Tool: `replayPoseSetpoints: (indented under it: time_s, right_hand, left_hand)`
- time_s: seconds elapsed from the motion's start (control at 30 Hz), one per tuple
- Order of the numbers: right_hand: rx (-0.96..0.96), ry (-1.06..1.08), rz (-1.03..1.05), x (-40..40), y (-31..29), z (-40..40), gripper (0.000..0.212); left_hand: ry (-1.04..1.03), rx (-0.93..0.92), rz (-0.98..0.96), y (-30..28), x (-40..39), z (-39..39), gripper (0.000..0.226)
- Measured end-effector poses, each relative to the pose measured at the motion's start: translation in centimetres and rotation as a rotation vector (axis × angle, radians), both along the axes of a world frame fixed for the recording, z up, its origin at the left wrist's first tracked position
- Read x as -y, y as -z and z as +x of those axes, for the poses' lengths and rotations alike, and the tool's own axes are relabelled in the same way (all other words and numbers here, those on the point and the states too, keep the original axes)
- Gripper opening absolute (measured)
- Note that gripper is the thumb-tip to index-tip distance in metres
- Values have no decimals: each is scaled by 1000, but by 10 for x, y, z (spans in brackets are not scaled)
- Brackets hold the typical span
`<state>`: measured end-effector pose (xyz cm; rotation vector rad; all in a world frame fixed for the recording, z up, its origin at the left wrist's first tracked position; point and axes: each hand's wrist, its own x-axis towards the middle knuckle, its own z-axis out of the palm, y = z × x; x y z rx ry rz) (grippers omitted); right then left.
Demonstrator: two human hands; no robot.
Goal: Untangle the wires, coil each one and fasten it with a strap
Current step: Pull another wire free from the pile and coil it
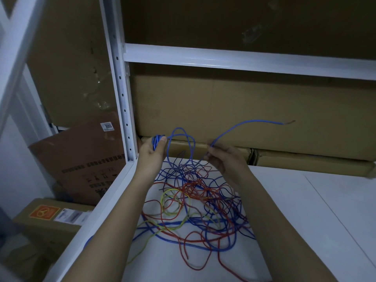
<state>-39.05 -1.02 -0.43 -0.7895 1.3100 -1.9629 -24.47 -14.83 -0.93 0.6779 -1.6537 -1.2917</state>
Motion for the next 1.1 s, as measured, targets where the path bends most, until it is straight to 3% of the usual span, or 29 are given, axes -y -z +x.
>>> replayPoseSetpoints:
  time_s: [0.1, 0.23, 0.43, 0.63, 0.83, 0.97, 1.03, 1.1]
  right_hand:
    - [-101, 131, -23, 8, -6, -1, 17]
    - [-53, 196, -102, 20, -8, -3, 20]
    - [-371, 354, 56, 33, 5, 1, 17]
    - [-799, 314, 80, 28, 14, -5, 19]
    - [-1340, 379, 143, 21, 22, -10, 18]
    - [-1280, 412, 276, 23, 22, -9, 34]
    - [-1395, 429, 238, 24, 22, -9, 21]
    - [-1420, 415, 230, 25, 23, -11, 22]
  left_hand:
    - [104, -23, 27, 0, -4, 1, 27]
    - [299, -53, 48, -3, -11, -1, 19]
    - [408, -111, 69, -10, -17, -4, 29]
    - [227, -98, 183, -10, -14, -7, 17]
    - [144, -46, 229, -8, -4, -3, 24]
    - [154, -27, 248, -4, -3, -3, 27]
    - [155, -28, 260, -2, -3, -4, 26]
    - [146, -31, 271, -1, -1, -5, 24]
